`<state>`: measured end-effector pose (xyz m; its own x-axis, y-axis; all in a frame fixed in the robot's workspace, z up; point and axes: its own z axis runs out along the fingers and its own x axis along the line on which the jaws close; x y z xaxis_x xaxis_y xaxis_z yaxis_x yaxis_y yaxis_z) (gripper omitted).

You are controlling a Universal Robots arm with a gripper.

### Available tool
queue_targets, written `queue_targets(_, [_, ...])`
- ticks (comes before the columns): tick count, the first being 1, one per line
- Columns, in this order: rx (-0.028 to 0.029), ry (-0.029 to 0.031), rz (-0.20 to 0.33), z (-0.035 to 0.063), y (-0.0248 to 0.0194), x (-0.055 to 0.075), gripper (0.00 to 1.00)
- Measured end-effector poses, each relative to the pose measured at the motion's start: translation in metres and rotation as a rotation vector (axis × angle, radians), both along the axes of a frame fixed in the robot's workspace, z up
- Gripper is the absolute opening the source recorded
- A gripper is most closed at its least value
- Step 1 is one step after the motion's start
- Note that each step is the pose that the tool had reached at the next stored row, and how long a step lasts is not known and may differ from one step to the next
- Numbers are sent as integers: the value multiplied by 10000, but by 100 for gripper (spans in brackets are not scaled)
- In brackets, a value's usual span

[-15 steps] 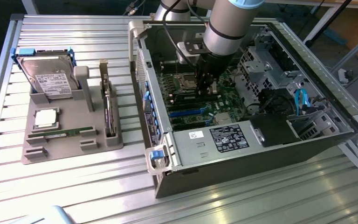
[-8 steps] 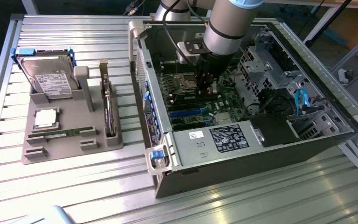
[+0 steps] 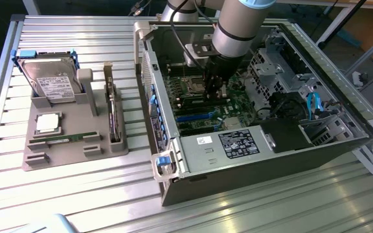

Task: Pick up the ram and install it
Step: 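Insert the ram into the slot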

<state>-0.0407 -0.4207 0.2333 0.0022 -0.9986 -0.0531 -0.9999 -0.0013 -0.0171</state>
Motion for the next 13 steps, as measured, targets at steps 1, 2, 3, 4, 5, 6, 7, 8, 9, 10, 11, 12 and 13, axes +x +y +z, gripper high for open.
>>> queue_targets(1, [0, 0, 1, 0, 0, 0, 13])
queue_targets(2, [0, 0, 0, 0, 0, 0, 13])
queue_targets(3, [-1, 0, 1, -1, 0, 0, 13])
queue_targets(4, [-1, 1, -17, -1, -1, 0, 13])
queue_targets(5, [-2, 1, -20, -1, -1, 0, 13])
queue_targets(6, [-1, 0, -21, -2, 0, 0, 13])
queue_targets(7, [0, 0, -23, -2, 0, 0, 13])
queue_targets(8, [0, 0, -30, -2, 0, 0, 13])
queue_targets(9, [0, 0, -37, -2, 0, 0, 13])
queue_targets(10, [-1, 0, -41, -2, 0, 0, 13])
queue_targets(11, [0, 0, -41, -3, 0, 0, 13])
queue_targets(12, [0, 0, -44, -4, 0, 0, 13])
queue_targets(13, [2, 0, -49, -10, 0, 0, 13])
